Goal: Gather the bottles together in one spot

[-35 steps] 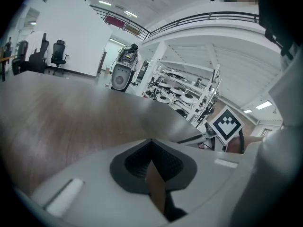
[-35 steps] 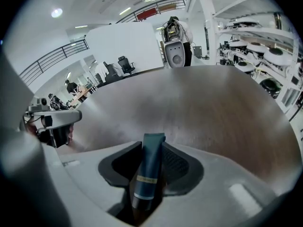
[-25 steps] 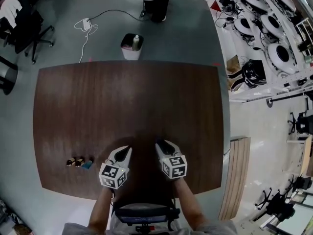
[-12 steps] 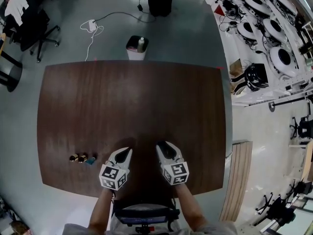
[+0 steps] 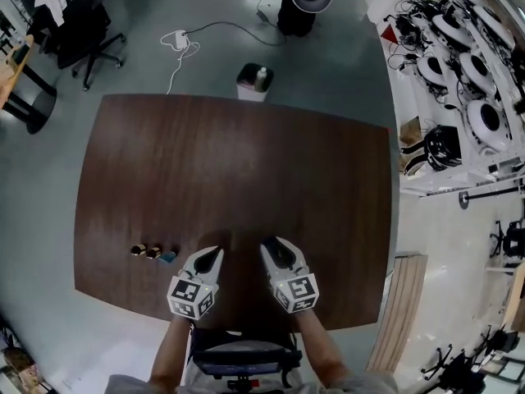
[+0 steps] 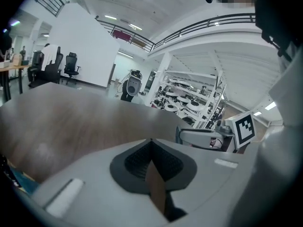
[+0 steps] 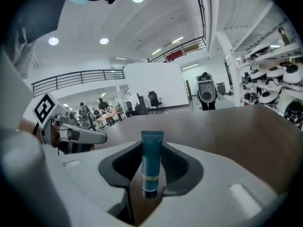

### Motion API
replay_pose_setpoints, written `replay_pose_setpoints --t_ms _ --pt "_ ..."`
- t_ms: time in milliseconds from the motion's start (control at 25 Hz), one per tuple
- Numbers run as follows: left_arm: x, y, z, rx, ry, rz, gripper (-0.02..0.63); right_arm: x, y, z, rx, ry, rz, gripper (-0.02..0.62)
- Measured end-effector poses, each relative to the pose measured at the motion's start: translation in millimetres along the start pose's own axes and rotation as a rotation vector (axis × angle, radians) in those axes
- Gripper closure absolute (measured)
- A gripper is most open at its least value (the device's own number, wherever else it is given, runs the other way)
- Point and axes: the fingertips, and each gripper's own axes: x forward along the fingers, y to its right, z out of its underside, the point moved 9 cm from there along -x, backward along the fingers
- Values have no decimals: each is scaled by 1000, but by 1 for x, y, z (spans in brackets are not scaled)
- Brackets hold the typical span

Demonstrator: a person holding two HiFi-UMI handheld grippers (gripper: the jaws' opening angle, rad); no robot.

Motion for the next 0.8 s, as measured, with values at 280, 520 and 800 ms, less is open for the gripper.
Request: replay_pose_setpoints --t_ms 280,520,800 --pt "-42 -13 0 -14 93 -67 604 14 -42 -11 -55 64 -114 468" --pt "-87 -34 10 -22 140 -118 604 26 -93 -16 -91 85 -195 468" --pt "-130 -52 24 -32 168 -170 604 35 -141 -13 -121 101 -269 468"
